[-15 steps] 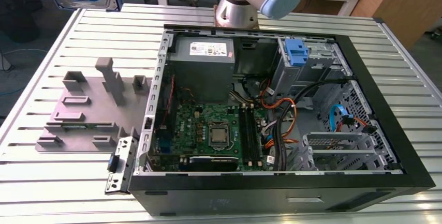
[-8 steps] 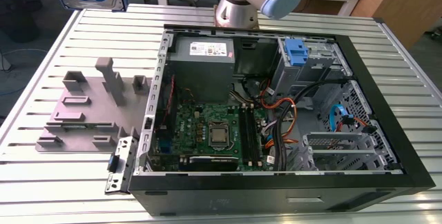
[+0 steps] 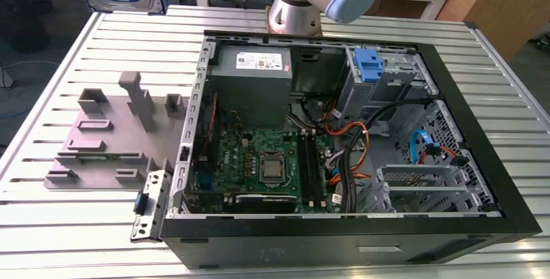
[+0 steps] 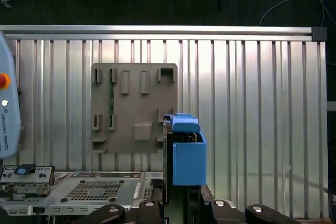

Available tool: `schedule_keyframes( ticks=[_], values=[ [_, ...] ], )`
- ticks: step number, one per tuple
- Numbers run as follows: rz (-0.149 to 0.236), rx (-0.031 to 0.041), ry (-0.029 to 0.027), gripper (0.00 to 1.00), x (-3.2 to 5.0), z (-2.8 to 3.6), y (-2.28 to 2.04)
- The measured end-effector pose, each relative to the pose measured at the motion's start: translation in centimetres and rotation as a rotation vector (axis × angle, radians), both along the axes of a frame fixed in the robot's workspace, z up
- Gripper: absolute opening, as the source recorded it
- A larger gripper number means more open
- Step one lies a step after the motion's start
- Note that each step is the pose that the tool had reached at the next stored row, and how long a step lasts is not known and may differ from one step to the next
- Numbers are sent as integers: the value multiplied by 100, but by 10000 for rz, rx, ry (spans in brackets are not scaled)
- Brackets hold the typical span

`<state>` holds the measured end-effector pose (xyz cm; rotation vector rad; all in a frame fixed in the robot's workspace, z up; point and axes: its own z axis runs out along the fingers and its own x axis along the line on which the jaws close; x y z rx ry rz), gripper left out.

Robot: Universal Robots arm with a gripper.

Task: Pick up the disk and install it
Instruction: 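Pick up the disk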

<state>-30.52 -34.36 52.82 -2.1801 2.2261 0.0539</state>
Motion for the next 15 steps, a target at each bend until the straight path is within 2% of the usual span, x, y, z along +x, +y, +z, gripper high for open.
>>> schedule_keyframes(
  ticks=[6, 11, 15],
  values=[
    [0, 1, -1, 35, 121, -18, 0],
    [-1, 0, 0, 35, 208, -60, 0],
    [0, 0, -1, 35, 309, -91, 0]
  ],
)
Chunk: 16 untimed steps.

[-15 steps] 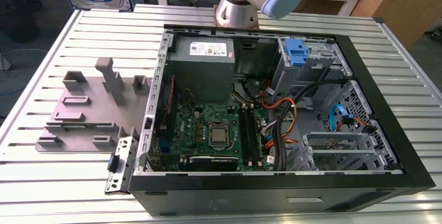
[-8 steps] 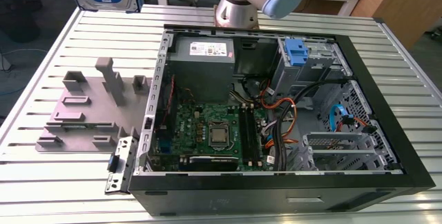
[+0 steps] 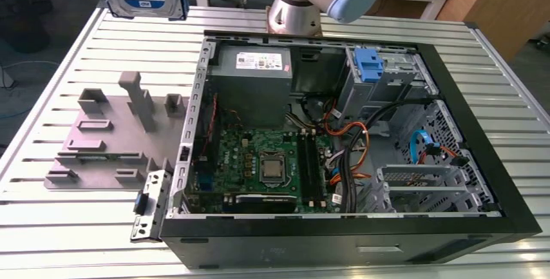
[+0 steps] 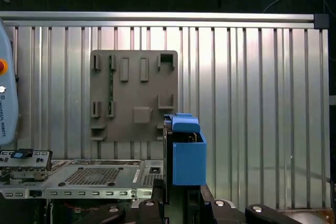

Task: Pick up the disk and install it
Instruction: 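Pick up the disk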

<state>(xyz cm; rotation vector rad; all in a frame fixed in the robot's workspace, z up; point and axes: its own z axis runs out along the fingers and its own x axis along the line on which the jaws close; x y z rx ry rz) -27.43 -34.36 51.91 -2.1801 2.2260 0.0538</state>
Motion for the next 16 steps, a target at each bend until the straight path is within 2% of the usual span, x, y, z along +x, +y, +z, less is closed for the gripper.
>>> schedule_keyframes(
  ticks=[16],
  values=[
    [-1, 0, 1, 35, 591, -103, 3]
  ],
)
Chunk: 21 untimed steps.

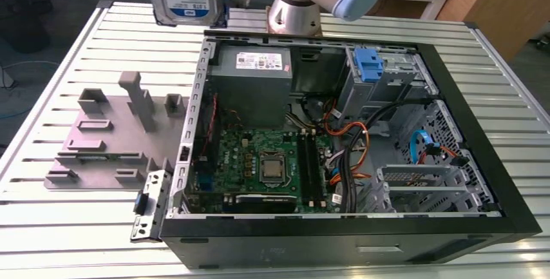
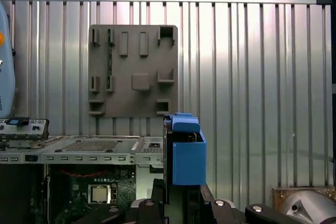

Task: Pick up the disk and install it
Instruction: 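Pick up the disk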

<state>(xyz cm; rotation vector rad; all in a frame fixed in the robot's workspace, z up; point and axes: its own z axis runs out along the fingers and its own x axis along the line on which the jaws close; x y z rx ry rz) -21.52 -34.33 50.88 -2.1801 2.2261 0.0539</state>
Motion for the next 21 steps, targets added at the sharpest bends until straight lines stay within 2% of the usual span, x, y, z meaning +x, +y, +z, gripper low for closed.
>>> schedule_keyframes(
  ticks=[11, 21],
  values=[
    [1, 1, -1, 35, 434, -70, 2],
    [0, 0, -1, 35, 864, -135, 5]
  ],
)
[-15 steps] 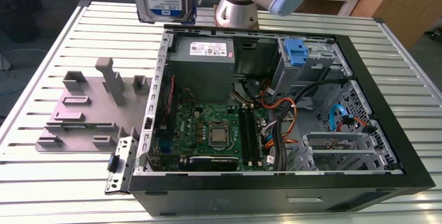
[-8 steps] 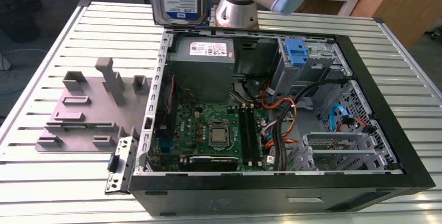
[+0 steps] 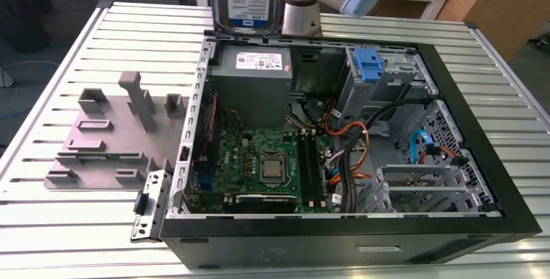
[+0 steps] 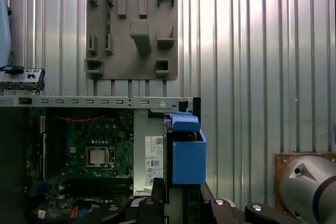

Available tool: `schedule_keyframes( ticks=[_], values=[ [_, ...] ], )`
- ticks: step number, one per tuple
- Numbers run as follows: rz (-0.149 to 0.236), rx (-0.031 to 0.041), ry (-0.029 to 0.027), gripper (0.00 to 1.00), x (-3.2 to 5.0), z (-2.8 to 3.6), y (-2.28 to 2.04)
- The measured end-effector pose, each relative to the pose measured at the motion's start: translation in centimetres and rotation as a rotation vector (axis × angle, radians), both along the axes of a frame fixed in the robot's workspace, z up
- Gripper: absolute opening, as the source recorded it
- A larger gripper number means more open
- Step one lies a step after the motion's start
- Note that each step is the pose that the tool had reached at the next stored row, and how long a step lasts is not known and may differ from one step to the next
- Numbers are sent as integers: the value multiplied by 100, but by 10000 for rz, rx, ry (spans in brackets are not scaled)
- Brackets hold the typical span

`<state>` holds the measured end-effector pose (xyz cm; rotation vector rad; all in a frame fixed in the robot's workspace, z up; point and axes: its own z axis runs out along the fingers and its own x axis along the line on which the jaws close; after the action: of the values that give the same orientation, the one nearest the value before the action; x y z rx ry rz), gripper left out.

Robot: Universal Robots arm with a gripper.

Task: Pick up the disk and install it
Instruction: 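Pick up the disk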

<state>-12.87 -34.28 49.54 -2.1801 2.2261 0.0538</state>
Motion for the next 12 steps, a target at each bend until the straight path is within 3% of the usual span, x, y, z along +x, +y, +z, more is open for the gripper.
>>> schedule_keyframes(
  ticks=[5, 12],
  values=[
    [1, 1, 0, 35, 177, -17, 1],
    [0, 1, 0, 35, 193, -18, 1]
  ],
)
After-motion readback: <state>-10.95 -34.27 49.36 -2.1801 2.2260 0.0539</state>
